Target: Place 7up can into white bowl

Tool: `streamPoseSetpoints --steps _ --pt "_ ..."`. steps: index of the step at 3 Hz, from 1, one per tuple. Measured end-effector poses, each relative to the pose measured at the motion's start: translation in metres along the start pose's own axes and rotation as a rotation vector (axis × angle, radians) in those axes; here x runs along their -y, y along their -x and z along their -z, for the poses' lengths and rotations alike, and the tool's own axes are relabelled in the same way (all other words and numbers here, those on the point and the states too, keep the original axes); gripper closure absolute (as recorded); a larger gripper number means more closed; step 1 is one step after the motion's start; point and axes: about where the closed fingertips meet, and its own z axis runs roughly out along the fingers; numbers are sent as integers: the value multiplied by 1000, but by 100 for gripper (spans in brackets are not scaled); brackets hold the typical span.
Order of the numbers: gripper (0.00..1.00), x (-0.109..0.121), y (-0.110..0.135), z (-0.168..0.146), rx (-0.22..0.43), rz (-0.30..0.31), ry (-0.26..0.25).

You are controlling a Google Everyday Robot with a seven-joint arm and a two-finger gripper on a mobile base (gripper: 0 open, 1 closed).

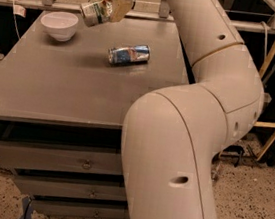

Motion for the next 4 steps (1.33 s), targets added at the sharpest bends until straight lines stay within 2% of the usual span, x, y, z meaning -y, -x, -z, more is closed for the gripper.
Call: streamPoseSetpoints --steps 1,2,3,4 --pt "100 0 0 0 0 0 0" --pt "100 11 7 -9 -6 49 -23" --pt "100 30 17 -21 1 114 -95" --pt "100 50 28 -32 25 154 -195"
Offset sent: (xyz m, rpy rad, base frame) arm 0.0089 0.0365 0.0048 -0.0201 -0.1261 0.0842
